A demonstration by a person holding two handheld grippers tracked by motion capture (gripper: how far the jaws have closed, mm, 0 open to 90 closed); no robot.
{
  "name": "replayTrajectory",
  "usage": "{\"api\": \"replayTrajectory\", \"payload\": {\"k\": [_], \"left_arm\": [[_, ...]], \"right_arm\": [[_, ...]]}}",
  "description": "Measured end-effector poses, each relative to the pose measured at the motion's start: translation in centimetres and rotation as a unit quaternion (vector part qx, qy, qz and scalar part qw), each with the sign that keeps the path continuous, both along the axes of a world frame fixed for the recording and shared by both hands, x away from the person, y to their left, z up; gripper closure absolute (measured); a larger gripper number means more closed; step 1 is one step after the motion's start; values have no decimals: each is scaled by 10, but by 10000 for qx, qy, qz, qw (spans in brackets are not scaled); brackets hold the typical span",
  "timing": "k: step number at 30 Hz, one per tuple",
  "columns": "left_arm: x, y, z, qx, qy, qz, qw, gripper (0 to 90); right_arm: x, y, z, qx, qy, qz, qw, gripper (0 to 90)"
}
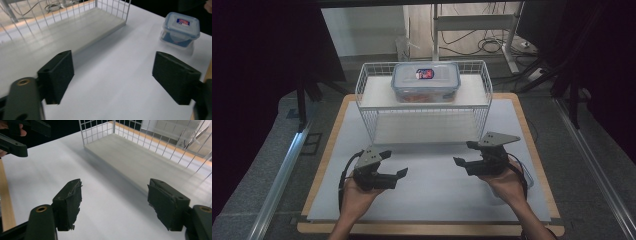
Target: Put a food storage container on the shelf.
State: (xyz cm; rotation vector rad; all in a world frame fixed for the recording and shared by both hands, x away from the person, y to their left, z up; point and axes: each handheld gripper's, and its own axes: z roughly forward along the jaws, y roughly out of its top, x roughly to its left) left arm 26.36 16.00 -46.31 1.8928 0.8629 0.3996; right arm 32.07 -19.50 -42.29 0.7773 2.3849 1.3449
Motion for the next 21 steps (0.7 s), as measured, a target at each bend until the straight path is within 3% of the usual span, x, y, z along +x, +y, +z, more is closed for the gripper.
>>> {"api": "replayTrajectory", "payload": {"k": [9,12,15,21], "left_arm": [[-16,6,-22,131,195,233,9995,62],[-24,6,-28,359,251,289,9986,37],[-29,5,-31,681,172,376,9968,30],[-37,5,-38,908,157,406,9949,23]], "right_arm": [[-16,-4,-23,-245,38,-141,9996,167],[-20,-6,-33,-353,1,-201,9992,129],[-24,-6,-38,-443,22,-215,9988,102],[-36,-8,-49,-641,32,-202,9977,79]]}}
